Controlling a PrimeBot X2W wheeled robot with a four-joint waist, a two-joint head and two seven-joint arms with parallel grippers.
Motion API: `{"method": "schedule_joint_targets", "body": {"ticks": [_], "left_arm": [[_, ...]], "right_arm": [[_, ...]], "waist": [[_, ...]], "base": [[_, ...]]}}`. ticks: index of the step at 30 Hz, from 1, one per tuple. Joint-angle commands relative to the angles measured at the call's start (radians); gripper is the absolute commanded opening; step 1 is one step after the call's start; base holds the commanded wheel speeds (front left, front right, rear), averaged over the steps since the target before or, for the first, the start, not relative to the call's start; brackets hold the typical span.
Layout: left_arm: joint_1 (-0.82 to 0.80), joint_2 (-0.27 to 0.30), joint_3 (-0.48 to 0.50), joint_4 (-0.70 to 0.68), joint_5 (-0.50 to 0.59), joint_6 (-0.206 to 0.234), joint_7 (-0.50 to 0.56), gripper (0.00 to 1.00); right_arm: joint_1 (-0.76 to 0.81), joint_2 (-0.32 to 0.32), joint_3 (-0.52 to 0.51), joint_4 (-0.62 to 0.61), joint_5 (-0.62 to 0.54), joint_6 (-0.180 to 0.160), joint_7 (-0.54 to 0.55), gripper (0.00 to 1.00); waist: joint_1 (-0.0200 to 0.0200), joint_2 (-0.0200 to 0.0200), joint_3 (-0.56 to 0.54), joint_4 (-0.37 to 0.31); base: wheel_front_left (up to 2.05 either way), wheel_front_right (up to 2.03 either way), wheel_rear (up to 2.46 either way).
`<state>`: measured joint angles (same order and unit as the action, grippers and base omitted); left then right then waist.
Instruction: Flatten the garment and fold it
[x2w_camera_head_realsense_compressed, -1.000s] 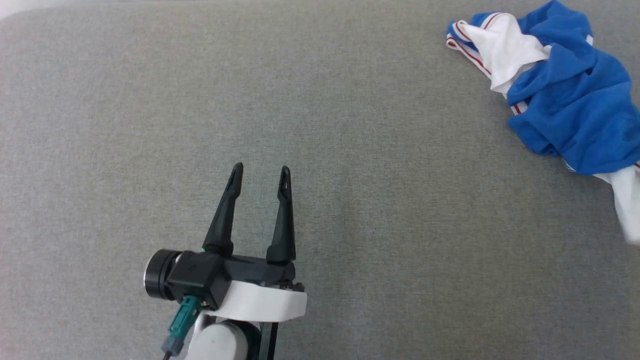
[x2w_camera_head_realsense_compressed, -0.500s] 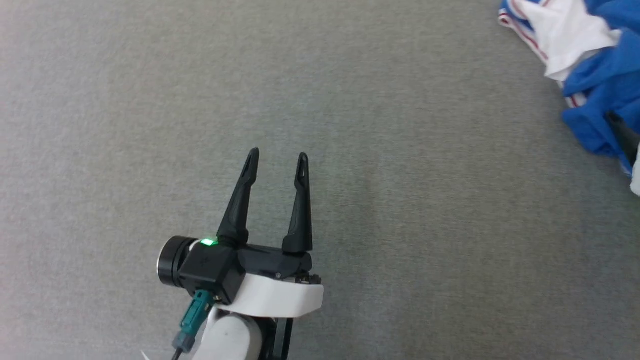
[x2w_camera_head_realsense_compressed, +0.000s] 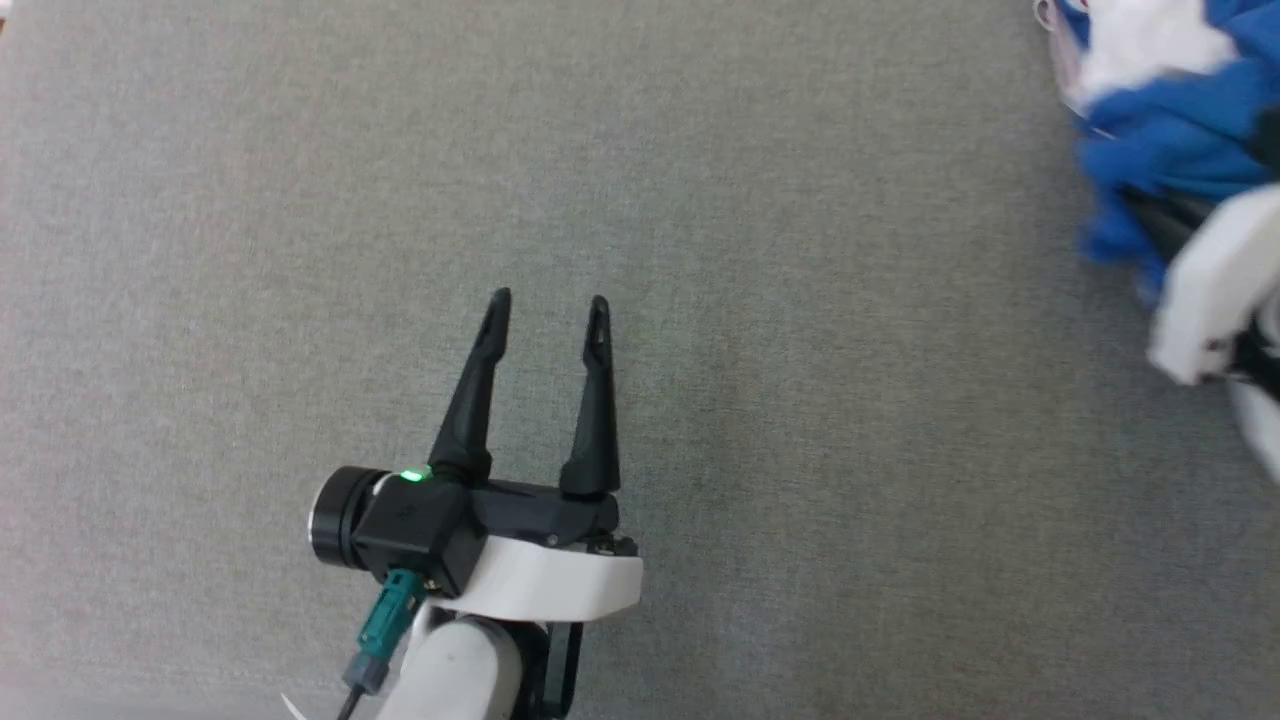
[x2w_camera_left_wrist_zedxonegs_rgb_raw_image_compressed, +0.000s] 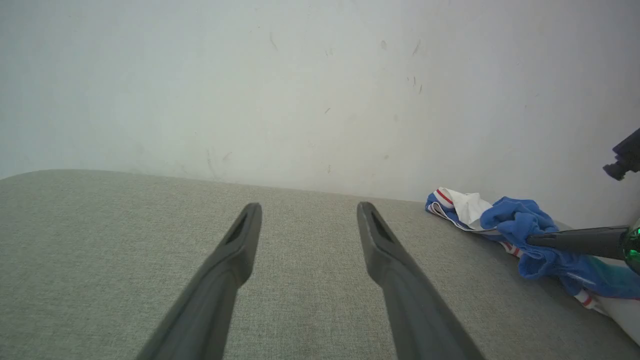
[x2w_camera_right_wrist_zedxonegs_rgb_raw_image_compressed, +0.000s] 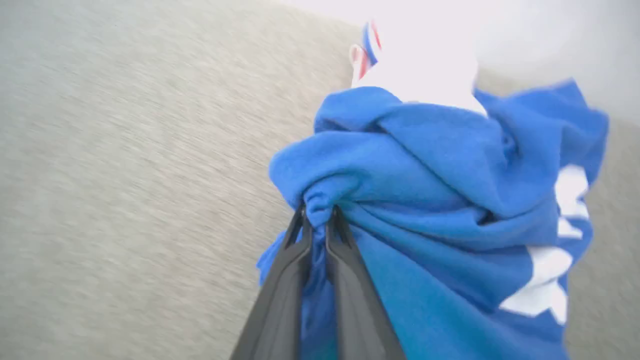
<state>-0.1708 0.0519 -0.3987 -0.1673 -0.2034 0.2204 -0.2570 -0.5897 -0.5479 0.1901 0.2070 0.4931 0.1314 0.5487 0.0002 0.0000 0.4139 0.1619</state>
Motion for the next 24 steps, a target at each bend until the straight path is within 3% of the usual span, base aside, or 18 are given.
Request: {"method": "schedule_joint_targets", "body": {"ticks": [1,4,8,12,17,18,19,20,24], "left_arm": [[-0.003,-0.002,0.014,0.005,-0.003,-0.008,-0.005,1.0],[0.008,-0.001,0.034,0.01,0.003,-0.02,-0.005,1.0],[0.025,0.0,0.049,0.012,0.009,-0.035,-0.005,1.0],[0.04,-0.001,0.05,0.018,0.01,-0.049,-0.005,1.0],[0.049,-0.001,0.043,0.03,0.005,-0.062,-0.005,1.0],[0.05,-0.001,0.043,0.032,0.004,-0.063,-0.005,1.0],[0.05,-0.001,0.043,0.032,0.004,-0.063,-0.005,1.0],[0.053,-0.001,0.044,0.038,0.002,-0.065,-0.005,1.0],[0.056,-0.001,0.044,0.044,0.002,-0.071,-0.005,1.0]], "right_arm": [[-0.029,0.037,0.05,-0.083,0.068,-0.001,-0.015,0.0],[-0.012,0.063,0.154,-0.217,0.162,-0.001,0.0,0.0],[0.081,0.051,0.309,-0.362,0.261,-0.001,0.056,0.0],[0.199,-0.03,0.427,-0.409,0.297,-0.001,0.11,0.0],[0.277,-0.155,0.517,-0.372,0.262,-0.001,0.136,0.0],[0.279,-0.163,0.512,-0.364,0.252,-0.001,0.118,0.44],[0.279,-0.163,0.512,-0.364,0.252,-0.001,0.118,0.44],[0.279,-0.15,0.473,-0.35,0.244,-0.001,0.057,1.0],[0.285,-0.106,0.39,-0.354,0.274,-0.001,-0.02,1.0]], "waist": [[-0.0002,0.0,-0.045,-0.036],[-0.0002,0.0,-0.079,-0.056],[-0.0002,0.0,-0.107,-0.069],[-0.0002,0.0,-0.118,-0.073],[-0.0002,0.0,-0.121,-0.069],[-0.0002,0.0,-0.123,-0.07],[-0.0002,0.0,-0.123,-0.07],[-0.0002,0.0,-0.129,-0.074],[-0.0002,0.0,-0.141,-0.078]], "base": [[0.0,0.0,0.0],[0.0,0.0,0.0],[0.0,0.0,0.0],[0.0,0.0,0.0],[0.0,0.0,0.0],[0.0,0.0,0.0],[0.0,0.0,0.0],[0.0,0.0,0.0],[0.0,0.0,0.0]]}}
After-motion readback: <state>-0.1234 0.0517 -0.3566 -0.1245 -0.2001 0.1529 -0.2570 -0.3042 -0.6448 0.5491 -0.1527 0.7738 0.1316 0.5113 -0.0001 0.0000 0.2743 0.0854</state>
